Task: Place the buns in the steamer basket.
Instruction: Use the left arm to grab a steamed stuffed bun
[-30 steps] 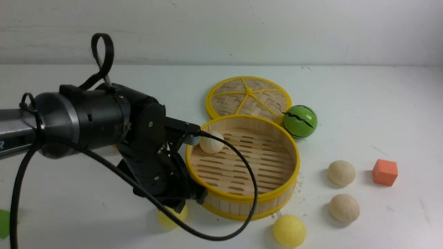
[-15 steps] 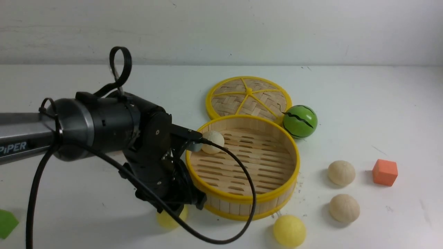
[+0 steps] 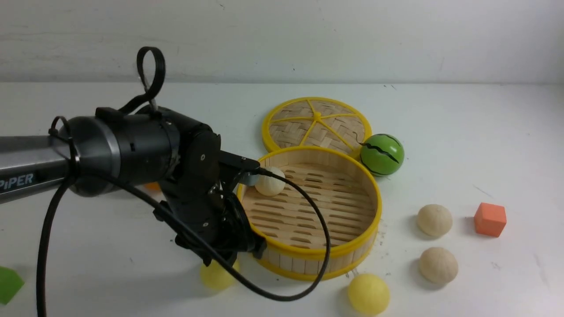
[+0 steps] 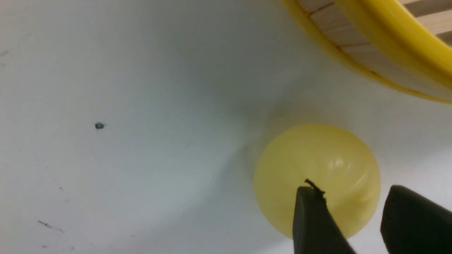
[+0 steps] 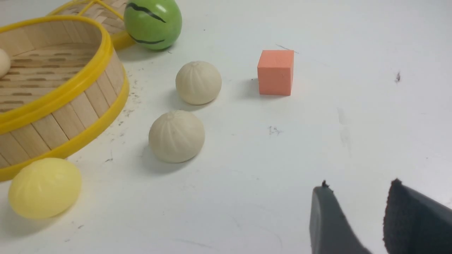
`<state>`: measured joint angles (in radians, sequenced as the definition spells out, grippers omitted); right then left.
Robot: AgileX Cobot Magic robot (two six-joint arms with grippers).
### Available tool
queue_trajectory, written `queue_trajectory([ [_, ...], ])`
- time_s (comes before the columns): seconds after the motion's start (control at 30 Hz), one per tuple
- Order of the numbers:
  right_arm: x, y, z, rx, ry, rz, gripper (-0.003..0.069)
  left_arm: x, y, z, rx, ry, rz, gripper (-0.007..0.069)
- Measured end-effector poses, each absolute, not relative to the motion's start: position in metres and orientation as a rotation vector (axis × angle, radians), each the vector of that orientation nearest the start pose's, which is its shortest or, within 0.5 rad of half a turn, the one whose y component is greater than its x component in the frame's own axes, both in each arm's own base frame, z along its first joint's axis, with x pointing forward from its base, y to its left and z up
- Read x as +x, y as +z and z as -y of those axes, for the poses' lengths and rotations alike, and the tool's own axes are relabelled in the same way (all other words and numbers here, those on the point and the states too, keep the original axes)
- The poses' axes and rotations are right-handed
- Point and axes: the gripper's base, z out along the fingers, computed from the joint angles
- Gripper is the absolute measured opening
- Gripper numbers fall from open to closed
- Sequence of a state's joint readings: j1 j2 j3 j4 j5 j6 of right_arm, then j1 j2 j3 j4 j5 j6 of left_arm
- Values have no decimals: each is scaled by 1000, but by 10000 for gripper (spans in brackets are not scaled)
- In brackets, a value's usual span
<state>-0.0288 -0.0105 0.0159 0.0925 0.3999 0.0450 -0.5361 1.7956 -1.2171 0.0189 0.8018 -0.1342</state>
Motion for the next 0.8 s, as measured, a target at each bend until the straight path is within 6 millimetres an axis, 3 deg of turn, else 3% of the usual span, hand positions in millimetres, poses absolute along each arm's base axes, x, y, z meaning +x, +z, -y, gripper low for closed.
queue_trajectory([
  [0.33,52,173,-2,125,103,-1884,241,316,203,167,492,-153,-2834,273],
  [0.67,52,173,-2,125,103,-1884,241,315,203,170,522,-224,-2834,273],
  [0.8,52,173,-2,125,103,-1884,241,317,192,172,527,-214,-2856,273],
])
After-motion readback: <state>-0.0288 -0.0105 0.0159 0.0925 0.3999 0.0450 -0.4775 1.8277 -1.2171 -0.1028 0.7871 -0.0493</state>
